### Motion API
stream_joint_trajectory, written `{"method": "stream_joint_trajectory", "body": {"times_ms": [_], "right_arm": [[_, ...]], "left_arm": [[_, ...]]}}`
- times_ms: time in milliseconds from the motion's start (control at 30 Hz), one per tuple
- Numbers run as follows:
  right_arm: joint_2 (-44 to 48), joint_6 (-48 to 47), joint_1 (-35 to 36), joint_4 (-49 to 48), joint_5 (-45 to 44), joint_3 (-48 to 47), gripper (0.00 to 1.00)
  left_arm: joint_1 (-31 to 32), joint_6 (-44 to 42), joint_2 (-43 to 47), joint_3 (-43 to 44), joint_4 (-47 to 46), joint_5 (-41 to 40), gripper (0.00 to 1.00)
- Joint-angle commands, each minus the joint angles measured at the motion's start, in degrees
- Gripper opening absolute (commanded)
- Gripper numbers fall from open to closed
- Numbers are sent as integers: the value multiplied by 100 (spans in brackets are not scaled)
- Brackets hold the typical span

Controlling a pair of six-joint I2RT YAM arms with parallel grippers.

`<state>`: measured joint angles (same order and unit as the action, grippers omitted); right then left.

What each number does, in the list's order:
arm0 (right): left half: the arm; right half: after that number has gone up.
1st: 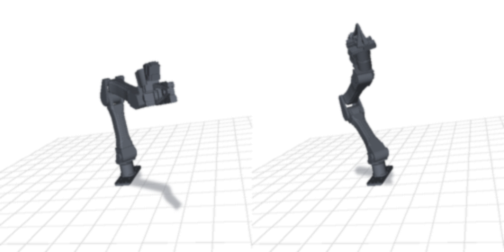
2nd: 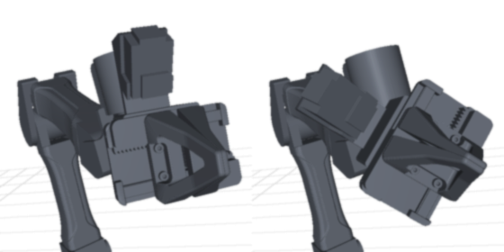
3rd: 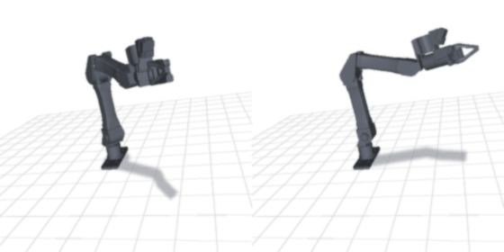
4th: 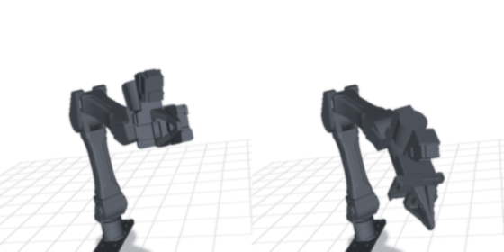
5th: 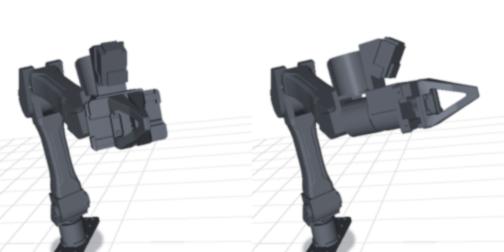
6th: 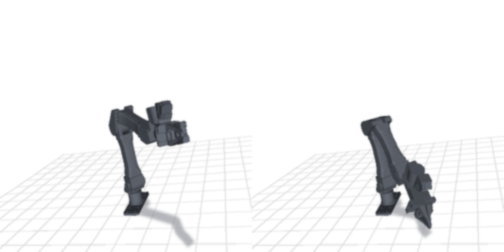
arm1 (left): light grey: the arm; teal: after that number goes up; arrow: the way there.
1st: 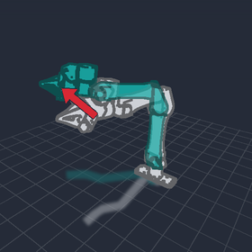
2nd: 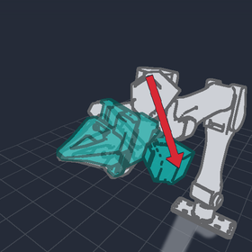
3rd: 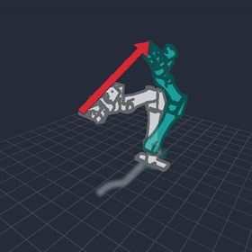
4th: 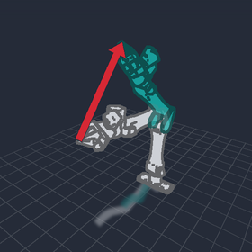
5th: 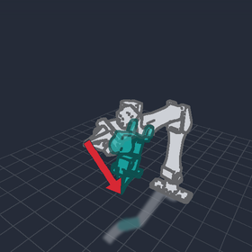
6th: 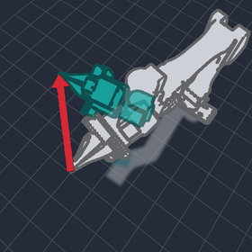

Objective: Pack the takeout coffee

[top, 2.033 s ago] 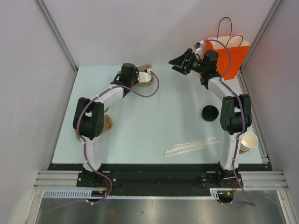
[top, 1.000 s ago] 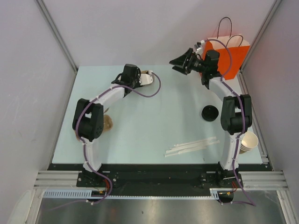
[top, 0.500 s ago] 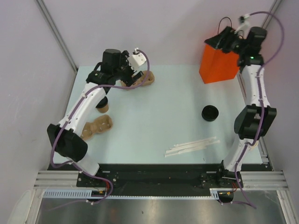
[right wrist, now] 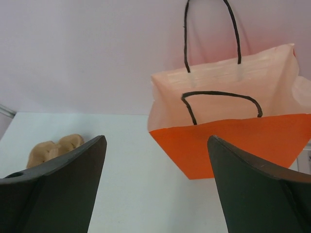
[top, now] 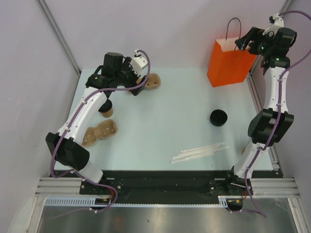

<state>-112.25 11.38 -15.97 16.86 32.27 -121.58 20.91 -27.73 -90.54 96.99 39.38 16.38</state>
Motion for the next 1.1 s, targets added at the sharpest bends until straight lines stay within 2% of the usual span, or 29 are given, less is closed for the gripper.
{"method": "stream_joint_trajectory", "body": {"times_ms": [0, 300, 567, 667, 700, 800, 933, 1067], "right_arm": [[-297, -259, 23, -183, -221, -322, 89], [-904, -390, 401, -579, -572, -683, 84], [-1256, -777, 709, -649, -1443, -1113, 79], [-1317, -830, 753, -675, -1469, -1140, 72], [-1343, -839, 762, -684, -1478, -1157, 65], [-1344, -856, 753, -667, -1513, -1210, 54], [-1326, -760, 648, -675, -1505, -1219, 51], [-1387, -769, 595, -711, -1522, -1237, 38]], "left_arm": [[-86, 259, -69, 250, 88, 155, 88], [-113, 391, -165, 198, 88, 190, 88], [-139, 399, -113, 92, 149, 111, 88], [-139, 391, -113, 101, 158, 102, 88], [-139, 391, -104, 101, 167, 102, 88], [-148, 382, -113, 118, 176, 102, 88], [-148, 382, -113, 118, 176, 76, 88], [-157, 391, -156, 127, 158, 84, 88]]}}
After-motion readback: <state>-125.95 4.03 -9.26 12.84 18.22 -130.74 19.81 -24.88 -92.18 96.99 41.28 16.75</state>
